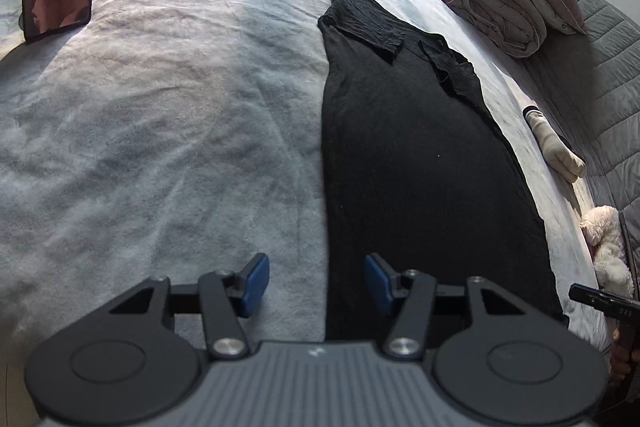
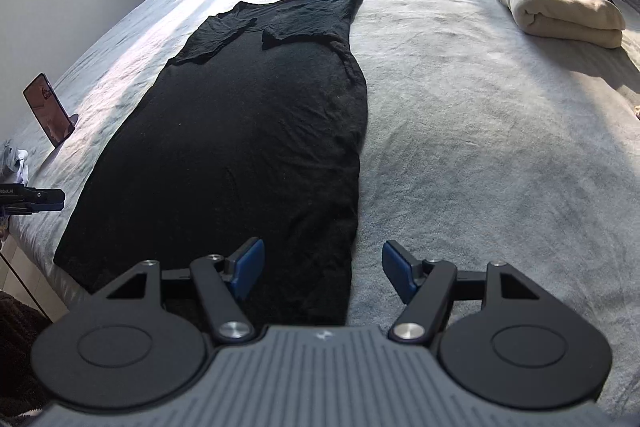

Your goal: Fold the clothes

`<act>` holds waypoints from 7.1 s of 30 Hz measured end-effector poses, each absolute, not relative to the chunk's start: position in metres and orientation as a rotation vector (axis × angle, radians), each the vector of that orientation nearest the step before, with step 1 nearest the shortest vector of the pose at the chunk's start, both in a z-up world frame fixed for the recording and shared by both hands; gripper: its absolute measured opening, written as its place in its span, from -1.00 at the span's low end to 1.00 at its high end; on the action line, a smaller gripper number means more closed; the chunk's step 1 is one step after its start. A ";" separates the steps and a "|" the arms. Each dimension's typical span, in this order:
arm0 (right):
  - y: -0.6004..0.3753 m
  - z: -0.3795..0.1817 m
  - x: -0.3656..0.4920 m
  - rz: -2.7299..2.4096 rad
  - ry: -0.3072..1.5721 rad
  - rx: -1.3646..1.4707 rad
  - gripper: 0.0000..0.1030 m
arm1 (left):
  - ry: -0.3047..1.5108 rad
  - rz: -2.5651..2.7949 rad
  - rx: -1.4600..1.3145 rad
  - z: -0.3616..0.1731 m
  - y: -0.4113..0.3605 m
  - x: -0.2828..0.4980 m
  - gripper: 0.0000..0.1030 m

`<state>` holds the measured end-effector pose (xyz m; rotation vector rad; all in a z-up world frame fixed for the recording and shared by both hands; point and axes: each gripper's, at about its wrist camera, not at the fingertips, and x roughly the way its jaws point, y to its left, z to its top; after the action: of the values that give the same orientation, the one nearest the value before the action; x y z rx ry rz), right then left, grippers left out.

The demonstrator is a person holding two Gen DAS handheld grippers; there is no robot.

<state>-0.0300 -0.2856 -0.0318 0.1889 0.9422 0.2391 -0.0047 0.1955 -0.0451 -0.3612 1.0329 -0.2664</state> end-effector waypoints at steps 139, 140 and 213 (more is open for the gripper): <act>-0.183 -0.064 0.089 0.444 0.730 -0.195 -0.91 | 0.601 -0.283 0.029 -0.047 0.116 0.072 -0.96; -0.184 -0.063 0.086 0.434 0.710 -0.184 -0.91 | 0.579 -0.281 0.022 -0.045 0.117 0.069 -0.96; -0.320 -0.055 0.067 0.217 0.903 0.405 -0.14 | 0.902 -0.153 -0.278 -0.052 0.160 0.088 -0.29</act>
<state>0.0669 -0.3204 -0.0552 0.4048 0.9027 0.2174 0.0878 0.1599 -0.0525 -0.2776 0.9021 -0.1525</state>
